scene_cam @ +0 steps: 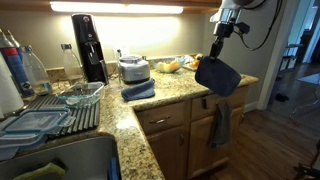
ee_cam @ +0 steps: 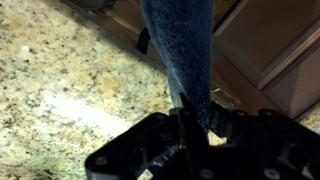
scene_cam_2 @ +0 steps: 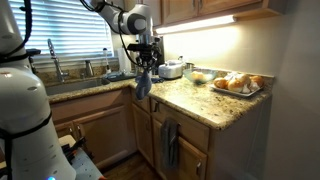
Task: Unhang the cloth on the left from the drawer and place it on the countertop, hang the cloth back on the drawer
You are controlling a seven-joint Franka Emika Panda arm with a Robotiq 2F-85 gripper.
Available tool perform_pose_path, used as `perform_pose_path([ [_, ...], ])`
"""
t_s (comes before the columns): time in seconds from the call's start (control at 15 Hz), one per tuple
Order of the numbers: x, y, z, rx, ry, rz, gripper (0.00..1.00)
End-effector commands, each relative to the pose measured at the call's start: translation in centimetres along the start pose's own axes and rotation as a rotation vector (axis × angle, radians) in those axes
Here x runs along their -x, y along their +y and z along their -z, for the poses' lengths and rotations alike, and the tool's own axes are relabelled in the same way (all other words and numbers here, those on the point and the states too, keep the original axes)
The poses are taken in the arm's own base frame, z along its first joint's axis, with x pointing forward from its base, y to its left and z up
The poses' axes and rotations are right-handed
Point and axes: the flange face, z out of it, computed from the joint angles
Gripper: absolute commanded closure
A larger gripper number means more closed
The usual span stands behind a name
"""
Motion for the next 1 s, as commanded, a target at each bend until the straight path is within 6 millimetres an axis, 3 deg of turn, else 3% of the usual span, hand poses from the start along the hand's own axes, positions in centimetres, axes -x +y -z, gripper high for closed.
perform_pose_path([
  [0.0, 3.2, -1.7, 0.1, -0.105, -0.044, 0.036, 0.93],
  [0.53, 6.6, -3.5, -6.7, -0.153, -0.208, -0.021, 0.93],
  [0.93, 8.8, -4.1, -10.0, -0.074, -0.168, 0.03, 0.93],
])
